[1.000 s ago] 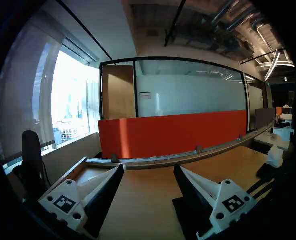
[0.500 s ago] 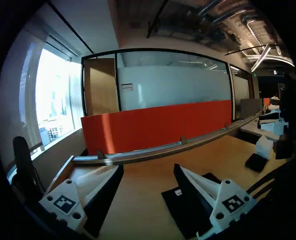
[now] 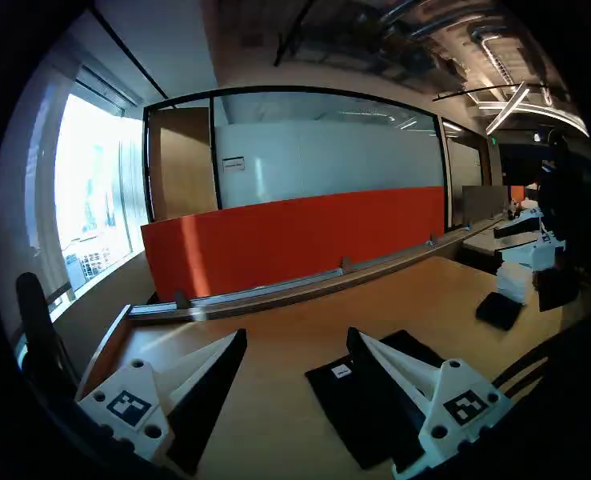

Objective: Fold towel

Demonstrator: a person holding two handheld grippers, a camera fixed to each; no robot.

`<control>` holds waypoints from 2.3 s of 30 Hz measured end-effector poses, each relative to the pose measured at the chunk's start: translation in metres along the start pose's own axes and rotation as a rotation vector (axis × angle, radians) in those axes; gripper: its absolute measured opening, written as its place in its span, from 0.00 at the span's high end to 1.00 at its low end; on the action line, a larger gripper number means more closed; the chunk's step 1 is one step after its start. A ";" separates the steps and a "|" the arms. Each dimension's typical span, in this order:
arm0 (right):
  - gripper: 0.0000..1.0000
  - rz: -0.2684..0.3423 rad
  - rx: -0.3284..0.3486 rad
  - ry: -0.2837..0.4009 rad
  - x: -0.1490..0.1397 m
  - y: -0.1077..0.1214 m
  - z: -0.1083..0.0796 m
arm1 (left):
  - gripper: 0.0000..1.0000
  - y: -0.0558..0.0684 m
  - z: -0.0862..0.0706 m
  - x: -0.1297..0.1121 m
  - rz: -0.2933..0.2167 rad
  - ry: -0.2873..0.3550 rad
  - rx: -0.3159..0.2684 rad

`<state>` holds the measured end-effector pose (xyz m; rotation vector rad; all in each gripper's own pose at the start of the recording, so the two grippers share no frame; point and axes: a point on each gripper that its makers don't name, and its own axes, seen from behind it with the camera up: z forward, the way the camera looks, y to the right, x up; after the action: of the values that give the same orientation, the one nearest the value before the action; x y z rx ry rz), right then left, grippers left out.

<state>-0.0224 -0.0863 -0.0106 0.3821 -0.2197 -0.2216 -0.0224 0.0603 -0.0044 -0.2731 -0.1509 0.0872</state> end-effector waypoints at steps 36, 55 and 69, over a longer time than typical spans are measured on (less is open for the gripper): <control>0.00 -0.049 0.201 -0.268 -0.151 -0.053 0.029 | 0.08 0.057 0.013 -0.136 0.047 -0.246 -0.143; 0.00 -0.067 0.286 -0.449 -0.240 -0.082 0.023 | 0.07 0.100 0.019 -0.234 0.080 -0.474 -0.267; 0.01 -0.099 0.349 -0.554 -0.278 -0.093 0.011 | 0.07 0.118 0.014 -0.281 0.104 -0.618 -0.333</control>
<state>-0.3058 -0.1033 -0.0841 0.6748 -0.7924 -0.3869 -0.3096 0.1474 -0.0616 -0.5823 -0.7701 0.2504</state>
